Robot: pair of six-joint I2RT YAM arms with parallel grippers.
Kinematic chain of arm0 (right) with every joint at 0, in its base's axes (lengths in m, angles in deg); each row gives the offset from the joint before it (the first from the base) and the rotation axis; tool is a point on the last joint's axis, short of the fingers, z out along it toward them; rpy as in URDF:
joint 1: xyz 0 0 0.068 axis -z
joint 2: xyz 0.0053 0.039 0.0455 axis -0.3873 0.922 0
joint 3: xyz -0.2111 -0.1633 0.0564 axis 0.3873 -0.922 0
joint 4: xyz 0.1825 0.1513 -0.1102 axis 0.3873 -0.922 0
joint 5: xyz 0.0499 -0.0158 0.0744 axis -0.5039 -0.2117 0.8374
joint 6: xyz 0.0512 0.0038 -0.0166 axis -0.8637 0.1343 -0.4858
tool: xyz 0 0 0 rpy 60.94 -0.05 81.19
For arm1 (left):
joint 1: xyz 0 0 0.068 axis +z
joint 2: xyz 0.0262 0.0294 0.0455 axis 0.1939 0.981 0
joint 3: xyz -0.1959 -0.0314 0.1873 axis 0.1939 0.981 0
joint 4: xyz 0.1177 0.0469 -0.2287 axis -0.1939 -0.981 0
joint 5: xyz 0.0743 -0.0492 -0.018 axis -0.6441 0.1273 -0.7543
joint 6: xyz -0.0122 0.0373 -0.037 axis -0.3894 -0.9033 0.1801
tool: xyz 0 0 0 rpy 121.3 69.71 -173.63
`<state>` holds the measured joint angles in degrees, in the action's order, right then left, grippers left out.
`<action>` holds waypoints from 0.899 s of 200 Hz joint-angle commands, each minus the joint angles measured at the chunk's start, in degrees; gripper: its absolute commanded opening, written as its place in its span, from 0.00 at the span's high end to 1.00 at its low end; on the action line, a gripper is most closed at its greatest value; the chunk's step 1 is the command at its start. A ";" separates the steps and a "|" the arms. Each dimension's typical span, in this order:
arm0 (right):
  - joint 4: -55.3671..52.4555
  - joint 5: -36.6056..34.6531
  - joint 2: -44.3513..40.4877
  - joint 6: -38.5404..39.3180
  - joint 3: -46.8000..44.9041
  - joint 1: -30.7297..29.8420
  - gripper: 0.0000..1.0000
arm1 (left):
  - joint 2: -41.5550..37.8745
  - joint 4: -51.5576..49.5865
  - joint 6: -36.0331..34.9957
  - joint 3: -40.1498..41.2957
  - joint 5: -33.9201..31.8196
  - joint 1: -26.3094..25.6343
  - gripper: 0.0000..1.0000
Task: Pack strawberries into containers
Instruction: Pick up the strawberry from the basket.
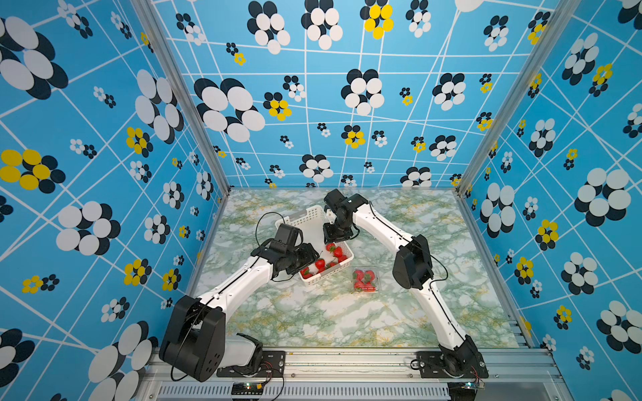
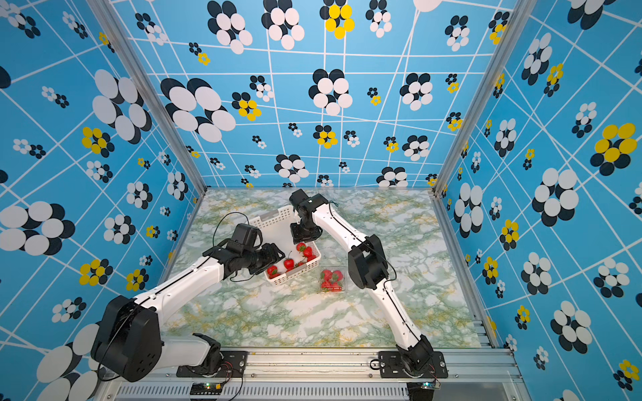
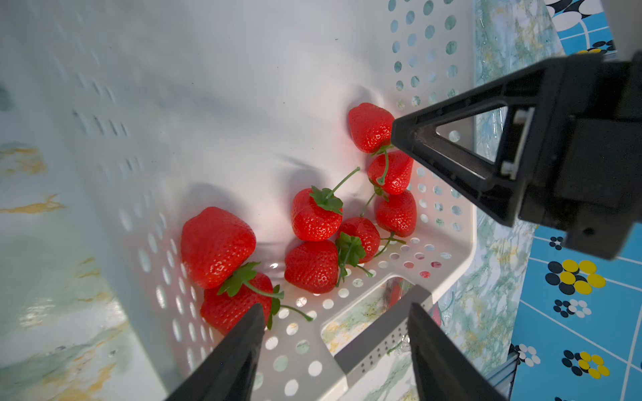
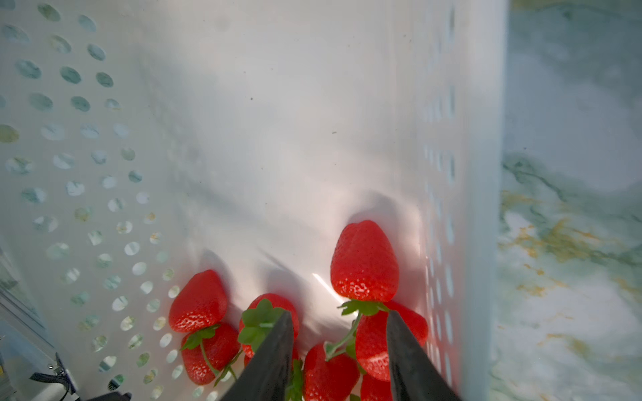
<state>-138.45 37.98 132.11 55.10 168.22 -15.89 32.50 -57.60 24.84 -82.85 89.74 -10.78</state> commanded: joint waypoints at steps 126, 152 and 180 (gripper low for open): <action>-3.44 -7.59 3.22 2.48 -0.52 -1.83 0.54 | 0.89 0.07 -5.51 0.83 8.11 -4.63 0.36; -3.09 -8.91 3.99 2.40 -0.67 -1.93 0.54 | 0.14 0.69 -5.09 1.36 7.57 -4.87 0.36; -1.78 -11.05 4.32 3.00 -0.44 -2.19 0.54 | 0.00 1.71 -4.62 1.99 7.72 -5.01 0.36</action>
<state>-140.81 29.98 135.63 56.98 168.39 -17.71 33.99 -55.92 21.02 -82.22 96.82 -15.47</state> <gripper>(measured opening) 0.459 0.642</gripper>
